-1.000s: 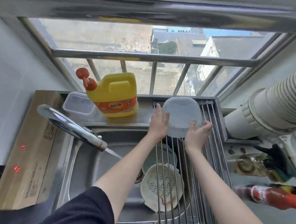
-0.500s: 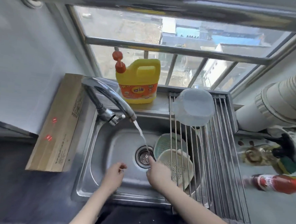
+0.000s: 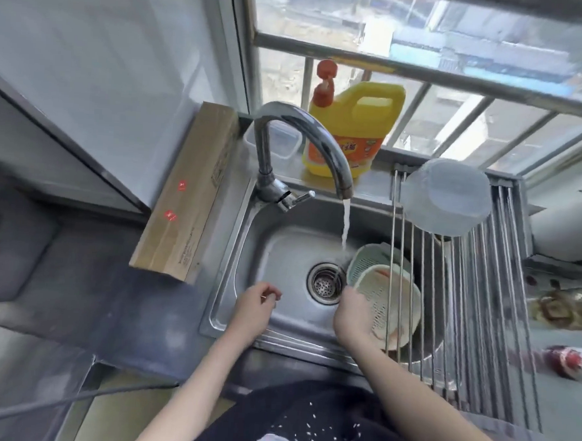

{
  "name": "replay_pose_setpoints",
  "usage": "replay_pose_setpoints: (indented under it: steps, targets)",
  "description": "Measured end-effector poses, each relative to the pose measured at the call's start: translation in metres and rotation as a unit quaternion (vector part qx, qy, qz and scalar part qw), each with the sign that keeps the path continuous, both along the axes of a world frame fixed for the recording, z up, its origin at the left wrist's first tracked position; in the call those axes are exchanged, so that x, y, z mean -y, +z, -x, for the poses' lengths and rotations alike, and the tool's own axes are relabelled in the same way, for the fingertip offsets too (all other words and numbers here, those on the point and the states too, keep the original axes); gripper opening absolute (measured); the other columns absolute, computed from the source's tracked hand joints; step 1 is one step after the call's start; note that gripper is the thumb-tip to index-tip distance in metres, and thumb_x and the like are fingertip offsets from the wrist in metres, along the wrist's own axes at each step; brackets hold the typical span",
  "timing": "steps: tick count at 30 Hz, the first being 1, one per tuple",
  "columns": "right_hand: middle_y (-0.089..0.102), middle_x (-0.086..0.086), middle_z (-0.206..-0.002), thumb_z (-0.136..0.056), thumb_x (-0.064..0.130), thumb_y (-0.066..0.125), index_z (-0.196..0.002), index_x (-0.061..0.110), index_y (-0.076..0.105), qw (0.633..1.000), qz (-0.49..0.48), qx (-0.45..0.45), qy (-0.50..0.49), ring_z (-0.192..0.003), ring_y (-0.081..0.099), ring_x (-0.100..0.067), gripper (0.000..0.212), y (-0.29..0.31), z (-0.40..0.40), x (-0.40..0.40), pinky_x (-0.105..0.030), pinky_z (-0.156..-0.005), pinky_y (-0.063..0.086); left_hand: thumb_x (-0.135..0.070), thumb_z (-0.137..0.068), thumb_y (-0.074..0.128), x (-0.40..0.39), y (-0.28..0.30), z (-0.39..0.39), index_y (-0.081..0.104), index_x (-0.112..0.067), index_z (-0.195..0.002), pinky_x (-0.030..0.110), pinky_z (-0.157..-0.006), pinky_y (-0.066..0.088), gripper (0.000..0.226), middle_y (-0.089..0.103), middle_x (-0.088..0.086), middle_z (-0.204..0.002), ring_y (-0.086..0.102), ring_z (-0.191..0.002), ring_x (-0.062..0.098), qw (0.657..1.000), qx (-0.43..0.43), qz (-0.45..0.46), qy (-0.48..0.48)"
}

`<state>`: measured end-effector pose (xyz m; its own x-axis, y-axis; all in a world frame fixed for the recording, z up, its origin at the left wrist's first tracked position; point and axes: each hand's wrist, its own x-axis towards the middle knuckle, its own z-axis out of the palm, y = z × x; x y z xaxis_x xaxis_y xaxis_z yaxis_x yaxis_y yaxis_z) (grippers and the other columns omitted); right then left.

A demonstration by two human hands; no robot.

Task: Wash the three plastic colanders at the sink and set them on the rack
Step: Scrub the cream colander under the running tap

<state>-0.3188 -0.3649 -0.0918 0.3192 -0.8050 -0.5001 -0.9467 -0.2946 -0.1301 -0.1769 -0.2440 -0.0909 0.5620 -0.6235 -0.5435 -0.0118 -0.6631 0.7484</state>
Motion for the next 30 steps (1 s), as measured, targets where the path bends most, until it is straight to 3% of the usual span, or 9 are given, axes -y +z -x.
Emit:
replay_pose_setpoints:
  steps: [4,6,9,12,15,21,24,27,30]
  targets:
    - [0.064,-0.011,-0.108,-0.090,-0.005,0.041,-0.113,0.010,0.053,0.986,0.031,-0.022,0.164,-0.097,0.063,-0.032,0.030,0.029,-0.010,-0.019,-0.034,-0.065,0.038,-0.027,-0.094,0.053,0.023,0.016,0.005,0.057,-0.021,-0.084,0.028,-0.066,0.045,0.012,0.062,0.007,-0.100,0.062,-0.077,0.017,0.989,-0.145,-0.017,0.034]
    - [0.063,-0.012,-0.108,-0.089,-0.005,0.045,-0.114,0.008,0.054,0.963,0.046,-0.035,0.263,-0.097,0.064,-0.033,0.030,0.040,-0.016,-0.025,-0.036,-0.066,0.042,-0.043,-0.093,0.050,0.036,0.024,0.003,0.054,-0.023,-0.100,0.030,-0.073,0.048,0.021,0.056,0.001,-0.105,0.061,-0.088,0.022,0.969,-0.236,-0.023,0.062]
    - [0.064,-0.012,-0.103,-0.083,-0.008,0.051,-0.106,0.005,0.060,0.916,0.079,-0.051,0.390,-0.097,0.062,-0.033,0.029,0.046,-0.021,-0.025,-0.041,-0.079,0.047,-0.060,-0.085,0.052,0.045,0.032,-0.007,0.053,-0.027,-0.113,0.036,-0.084,0.052,0.043,0.060,-0.001,-0.110,0.064,-0.098,0.024,0.960,-0.271,-0.025,0.061]
    - [0.063,-0.015,-0.105,-0.082,-0.009,0.050,-0.109,0.000,0.061,0.881,0.112,-0.070,0.454,-0.103,0.058,-0.035,0.030,0.043,-0.023,-0.020,-0.047,-0.089,0.043,-0.046,-0.085,0.062,0.050,0.031,-0.019,0.052,-0.019,-0.118,0.037,-0.074,0.058,0.044,0.064,0.010,-0.110,0.067,-0.086,0.026,0.960,-0.266,-0.030,0.084]
    - [0.063,-0.015,-0.109,-0.085,-0.003,0.050,-0.112,0.002,0.064,0.865,0.150,-0.070,0.475,-0.109,0.054,-0.036,0.031,0.042,-0.024,-0.009,-0.050,-0.096,0.039,-0.031,-0.088,0.062,0.056,0.027,-0.031,0.050,-0.012,-0.119,0.046,-0.072,0.059,0.038,0.064,0.014,-0.103,0.067,-0.083,0.031,0.967,-0.226,-0.018,0.116]
    - [0.069,-0.002,-0.082,-0.067,0.000,0.071,-0.076,0.013,0.072,0.857,0.133,0.002,0.497,-0.084,0.064,-0.022,0.017,0.047,-0.020,0.017,-0.032,-0.078,0.053,-0.061,-0.084,0.052,0.056,0.039,-0.045,0.055,-0.025,-0.109,0.043,-0.078,0.056,0.044,0.066,0.010,-0.104,0.063,-0.098,0.027,0.948,-0.312,-0.050,0.048]
    - [0.069,-0.003,-0.103,-0.079,-0.004,0.059,-0.085,0.012,0.071,0.856,0.079,0.023,0.510,-0.105,0.061,-0.025,0.021,0.039,-0.015,0.028,-0.036,-0.092,0.049,-0.059,-0.085,0.052,0.058,0.040,-0.049,0.058,-0.023,-0.113,0.037,-0.074,0.055,0.046,0.067,0.010,-0.107,0.063,-0.097,0.026,0.943,-0.326,-0.018,0.071]
    - [0.064,-0.002,-0.122,-0.083,-0.003,0.055,-0.083,0.011,0.068,0.866,0.020,0.055,0.496,-0.124,0.052,-0.025,0.020,0.041,-0.017,0.035,-0.035,-0.094,0.048,-0.053,-0.087,0.053,0.059,0.042,-0.047,0.063,-0.015,-0.108,0.035,-0.071,0.056,0.044,0.070,0.011,-0.097,0.067,-0.087,0.025,0.946,-0.309,0.006,0.093]
    - [0.054,0.003,-0.138,-0.081,0.008,0.054,-0.071,0.013,0.066,0.892,-0.089,0.152,0.415,-0.124,0.051,-0.015,0.016,0.055,-0.014,0.042,-0.028,-0.092,0.047,-0.060,-0.082,0.055,0.060,0.036,-0.051,0.068,-0.016,-0.104,0.043,-0.084,0.057,0.051,0.074,0.010,-0.095,0.069,-0.089,0.028,0.958,-0.268,0.003,0.099]
